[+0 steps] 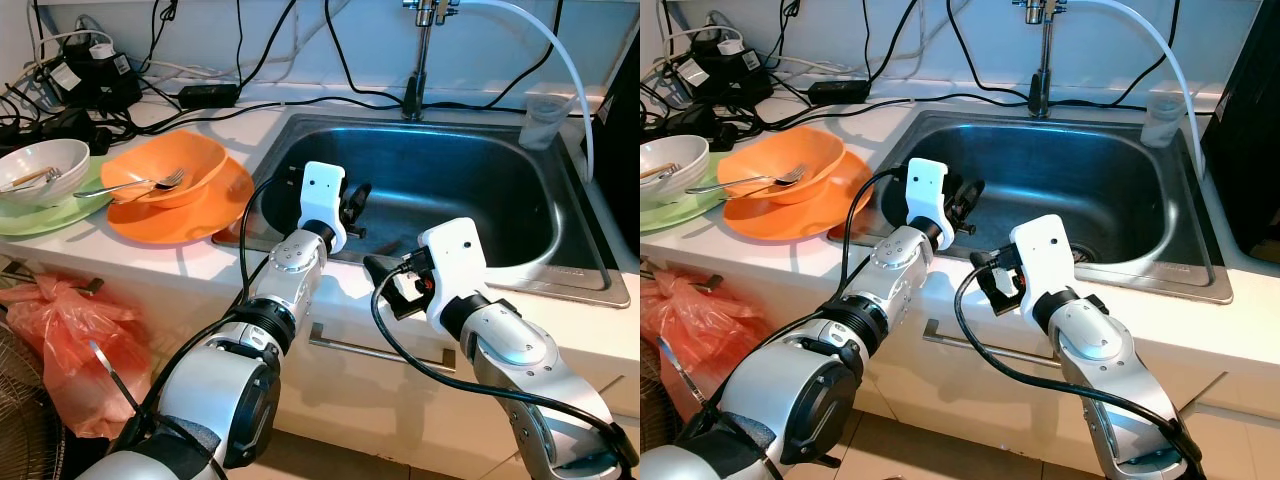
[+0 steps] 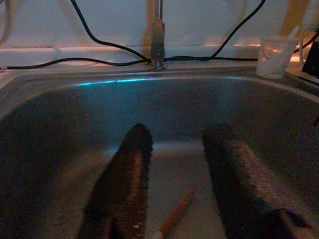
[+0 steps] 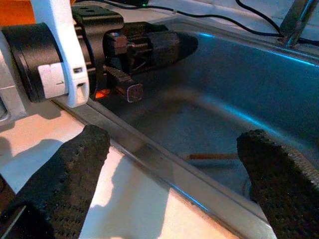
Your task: Kitchen organization
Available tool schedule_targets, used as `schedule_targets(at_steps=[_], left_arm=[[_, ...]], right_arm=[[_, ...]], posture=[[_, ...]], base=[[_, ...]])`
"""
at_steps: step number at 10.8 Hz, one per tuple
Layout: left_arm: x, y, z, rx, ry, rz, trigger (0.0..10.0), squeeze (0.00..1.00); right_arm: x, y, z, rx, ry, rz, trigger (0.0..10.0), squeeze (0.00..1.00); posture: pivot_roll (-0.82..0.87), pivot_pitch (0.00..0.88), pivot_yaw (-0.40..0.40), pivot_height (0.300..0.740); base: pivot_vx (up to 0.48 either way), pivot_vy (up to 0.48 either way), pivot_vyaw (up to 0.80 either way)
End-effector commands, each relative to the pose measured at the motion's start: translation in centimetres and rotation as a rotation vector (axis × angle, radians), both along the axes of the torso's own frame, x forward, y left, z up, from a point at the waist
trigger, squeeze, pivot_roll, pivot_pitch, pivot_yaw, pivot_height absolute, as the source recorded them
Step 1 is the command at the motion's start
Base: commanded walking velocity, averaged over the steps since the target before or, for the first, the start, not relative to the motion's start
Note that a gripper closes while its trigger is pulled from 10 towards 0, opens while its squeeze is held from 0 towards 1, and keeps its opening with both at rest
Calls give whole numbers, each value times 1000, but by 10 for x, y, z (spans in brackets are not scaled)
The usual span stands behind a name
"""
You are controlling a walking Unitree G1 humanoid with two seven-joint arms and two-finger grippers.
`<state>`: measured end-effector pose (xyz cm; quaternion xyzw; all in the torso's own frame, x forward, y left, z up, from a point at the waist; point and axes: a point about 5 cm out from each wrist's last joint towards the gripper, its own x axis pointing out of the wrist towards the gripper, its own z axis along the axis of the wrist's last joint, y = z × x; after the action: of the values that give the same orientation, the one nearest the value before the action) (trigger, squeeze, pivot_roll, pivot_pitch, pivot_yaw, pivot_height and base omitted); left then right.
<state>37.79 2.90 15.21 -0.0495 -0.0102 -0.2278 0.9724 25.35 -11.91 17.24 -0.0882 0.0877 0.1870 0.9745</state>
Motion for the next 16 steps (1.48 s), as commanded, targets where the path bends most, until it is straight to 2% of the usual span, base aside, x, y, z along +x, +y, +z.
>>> schedule_targets(at_steps=[1, 3, 5, 6, 7, 8, 9, 10, 13, 14, 16], left_arm=[[1, -4, 3, 11, -2, 0, 10000, 1000], [4, 1, 9, 25, -31, 44, 10000, 1000], [12, 13, 33, 62, -157, 143, 10000, 1000], [16, 29, 43, 98, -237, 286, 10000, 1000], [19, 45, 45, 111, -259, 344, 10000, 1000], [19, 80, 49, 155, -323, 486, 10000, 1000], [18, 86, 47, 144, -332, 486, 10000, 1000], [13, 98, 47, 140, -385, 501, 10000, 1000], [-3, 136, 45, 197, -449, 625, 10000, 1000], [-6, 141, 45, 204, -459, 635, 10000, 1000], [-22, 153, 44, 238, -484, 613, 10000, 1000]], right_arm=[[-1, 3, 2, 10, -6, 16, 10000, 0], [1, 3, 2, 10, -8, 18, 10000, 0], [2, 4, 3, 20, -15, 24, 10000, 0], [3, 9, 3, 41, -23, 45, 10000, 0], [4, 12, 5, 52, -28, 59, 10000, 0], [6, 20, 10, 85, -54, 115, 10000, 0], [7, 23, 13, 89, -71, 142, 10000, 0], [10, 27, 18, 99, -87, 192, 10000, 0], [20, 28, 18, 100, -96, 226, 10000, 0], [20, 29, 17, 102, -95, 232, 10000, 0], [19, 39, 23, 108, -126, 284, 10000, 0]], posture=[[-197, 0, 109, 740], [-190, 0, 108, 740], [-169, 0, 102, 740], [-145, 0, 94, 740], [-125, 0, 88, 740], [-88, 0, 72, 740], [-72, 0, 66, 740], [-42, 0, 54, 740], [16, 0, 40, 740], [16, 0, 40, 740], [40, 0, 40, 740]], base=[[0, 0, 0], [0, 0, 0], [0, 0, 0], [0, 0, 0], [0, 0, 0], [0, 0, 0], [0, 0, 0], [0, 0, 0], [0, 0, 0], [0, 0, 0], [0, 0, 0]])
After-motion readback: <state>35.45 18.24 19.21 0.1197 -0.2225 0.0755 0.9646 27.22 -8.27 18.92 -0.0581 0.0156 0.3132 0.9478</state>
